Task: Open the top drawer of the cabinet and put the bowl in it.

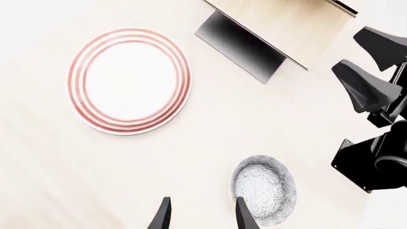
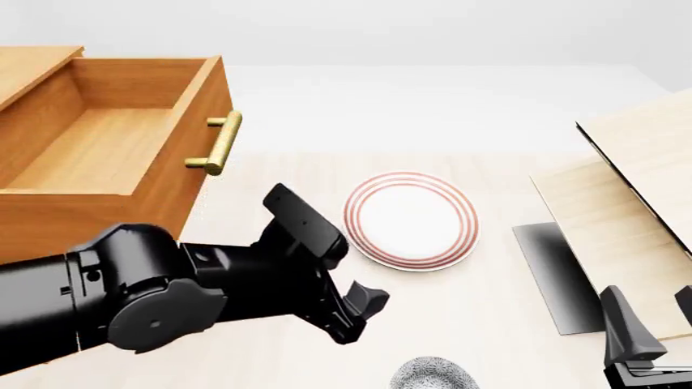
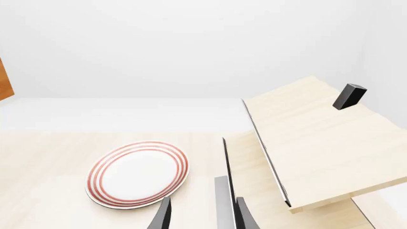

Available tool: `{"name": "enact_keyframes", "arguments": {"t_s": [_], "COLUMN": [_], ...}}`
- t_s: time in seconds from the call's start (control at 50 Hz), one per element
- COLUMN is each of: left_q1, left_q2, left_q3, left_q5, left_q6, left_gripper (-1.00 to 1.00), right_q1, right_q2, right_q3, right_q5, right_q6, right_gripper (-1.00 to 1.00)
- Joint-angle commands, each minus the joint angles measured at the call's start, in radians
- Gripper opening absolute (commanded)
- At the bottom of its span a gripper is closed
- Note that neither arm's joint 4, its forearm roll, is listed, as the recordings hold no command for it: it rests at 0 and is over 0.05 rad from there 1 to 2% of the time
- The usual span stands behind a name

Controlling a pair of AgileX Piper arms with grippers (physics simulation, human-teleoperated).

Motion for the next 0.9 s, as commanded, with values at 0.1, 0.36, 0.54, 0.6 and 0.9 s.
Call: {"name": "enact_keyframes", "arguments": {"t_s": [0.1, 0.36, 0.54, 0.6, 0.9], "left_q1": [-0.018, -0.028, -0.036, -0.041, -0.065], "left_q2": [0.058, 0.111, 0.146, 0.16, 0.229], "left_q3": [0.011, 0.014, -0.002, -0.005, -0.004], "left_q5": [-0.043, -0.071, -0.081, -0.088, -0.13], "left_q6": [-0.025, -0.03, -0.023, -0.031, -0.06], "left_gripper": [1.0, 1.0, 1.0, 1.0, 1.0], "right_q1": [0.0, 0.0, 0.0, 0.0, 0.0], "right_q2": [-0.001, -0.001, -0.001, -0.001, -0.001], "right_q3": [0.001, 0.001, 0.001, 0.001, 0.001], "right_q5": [0.0, 0.0, 0.0, 0.0, 0.0], "right_q6": [0.0, 0.0, 0.0, 0.0, 0.0], "right_gripper": [1.0, 1.0, 1.0, 1.0, 1.0]}}
